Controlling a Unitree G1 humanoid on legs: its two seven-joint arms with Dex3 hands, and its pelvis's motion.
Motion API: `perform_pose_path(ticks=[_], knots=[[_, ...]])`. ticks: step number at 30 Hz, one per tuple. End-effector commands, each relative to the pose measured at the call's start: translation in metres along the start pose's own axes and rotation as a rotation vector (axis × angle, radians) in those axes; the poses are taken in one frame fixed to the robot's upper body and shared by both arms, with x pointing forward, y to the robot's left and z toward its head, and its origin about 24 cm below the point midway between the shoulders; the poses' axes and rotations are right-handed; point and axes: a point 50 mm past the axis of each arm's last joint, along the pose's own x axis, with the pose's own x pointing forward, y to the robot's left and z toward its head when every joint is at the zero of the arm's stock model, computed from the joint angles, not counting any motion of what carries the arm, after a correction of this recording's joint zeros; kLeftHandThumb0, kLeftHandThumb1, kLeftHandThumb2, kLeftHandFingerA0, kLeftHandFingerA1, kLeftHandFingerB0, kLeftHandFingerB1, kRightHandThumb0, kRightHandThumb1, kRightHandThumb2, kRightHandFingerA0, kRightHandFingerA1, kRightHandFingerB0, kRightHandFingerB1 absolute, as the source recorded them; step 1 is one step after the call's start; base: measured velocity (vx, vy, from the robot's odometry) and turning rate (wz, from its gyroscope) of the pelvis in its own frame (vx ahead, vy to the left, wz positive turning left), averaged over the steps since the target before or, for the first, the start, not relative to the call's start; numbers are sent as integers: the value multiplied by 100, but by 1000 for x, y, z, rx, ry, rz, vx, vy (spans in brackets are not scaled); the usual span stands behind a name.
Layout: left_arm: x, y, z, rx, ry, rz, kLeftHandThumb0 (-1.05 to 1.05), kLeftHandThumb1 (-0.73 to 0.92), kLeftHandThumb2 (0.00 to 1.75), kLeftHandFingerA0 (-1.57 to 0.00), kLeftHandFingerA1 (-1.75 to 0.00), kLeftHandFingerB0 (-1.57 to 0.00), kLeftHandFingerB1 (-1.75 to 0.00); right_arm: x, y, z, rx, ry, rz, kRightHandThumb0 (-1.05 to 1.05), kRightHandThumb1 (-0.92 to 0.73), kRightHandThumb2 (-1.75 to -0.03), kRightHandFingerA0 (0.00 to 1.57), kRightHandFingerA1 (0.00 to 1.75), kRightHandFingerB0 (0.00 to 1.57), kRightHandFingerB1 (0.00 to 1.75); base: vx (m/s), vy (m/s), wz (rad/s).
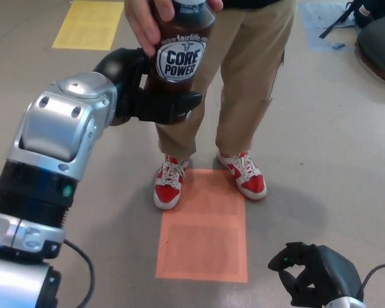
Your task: The robot recieved a bottle of protein shake from a person using its left hand and then shake the protein up and down 2 two times and hand it back to the person
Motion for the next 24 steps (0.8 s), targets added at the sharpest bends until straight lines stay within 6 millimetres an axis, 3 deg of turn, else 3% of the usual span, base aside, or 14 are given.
perform_pose_path(ticks=[1, 3, 9, 10, 12, 13, 16, 18, 22, 23, 24], knots=[[-6, 3, -10, 22, 5, -86, -70, 44, 71, 0, -7, 0, -5, 3, -6, -1, -15, 0, -18, -41, -61, -89, 89, 74, 93, 64, 0, 0, 0], [-8, 4, -15, 46, -5, -102, -77, 46, 83, 0, -3, 0, -4, 2, -6, -1, -7, -2, -25, -39, -58, -94, 90, 82, 93, 65, 0, 0, 0], [-17, 12, -27, 150, -37, -91, -84, 50, 85, 0, 0, 0, 0, 3, -5, -2, 13, 18, -13, -39, -58, -96, 85, 78, 93, 64, 0, 0, 0], [-19, 14, -28, 162, -41, -84, -84, 49, 85, 0, 0, 0, -1, 3, -5, -1, 13, 16, -10, -41, -51, -109, 82, 82, 85, 76, 0, 0, 0], [-25, 17, -35, 195, -59, -60, -85, 50, 86, 0, 0, 0, -1, 4, -6, -1, 12, 12, -7, -40, -52, -110, 82, 82, 85, 76, 0, 0, 0], [-29, 19, -42, 202, -78, -48, -84, 50, 85, 0, 0, 0, -1, 3, -6, -1, 11, 9, -6, -38, -58, -101, 87, 79, 92, 64, 0, 0, 0], [-36, 25, -65, 232, -123, -5, -80, 48, 86, 0, -7, -1, -8, 2, -6, -2, 17, 11, -12, -39, -58, -99, 88, 83, 93, 65, 0, 0, 0], [-42, 29, -80, 248, -119, 37, -80, 48, 87, -3, -10, -6, -11, 2, -5, -2, 12, 3, -13, -40, -60, -94, 90, 75, 93, 64, 0, 0, 0], [-48, 35, -108, 356, -81, 107, -80, 49, 90, -4, -23, -8, -16, 3, -7, 0, 9, -5, -22, -40, -61, -93, 91, 74, 93, 64, 0, 0, 0], [-49, 37, -112, 390, -75, 133, -86, 63, 60, -8, -27, -3, -24, 5, -8, 2, 1, -15, -30, -41, -62, -93, 92, 77, 93, 64, 0, 0, 0], [-50, 38, -116, 401, -76, 146, -84, 63, 60, -9, -27, -4, -23, 6, -9, 3, -7, -19, -32, -42, -62, -95, 91, 80, 92, 64, 0, 0, 0]])
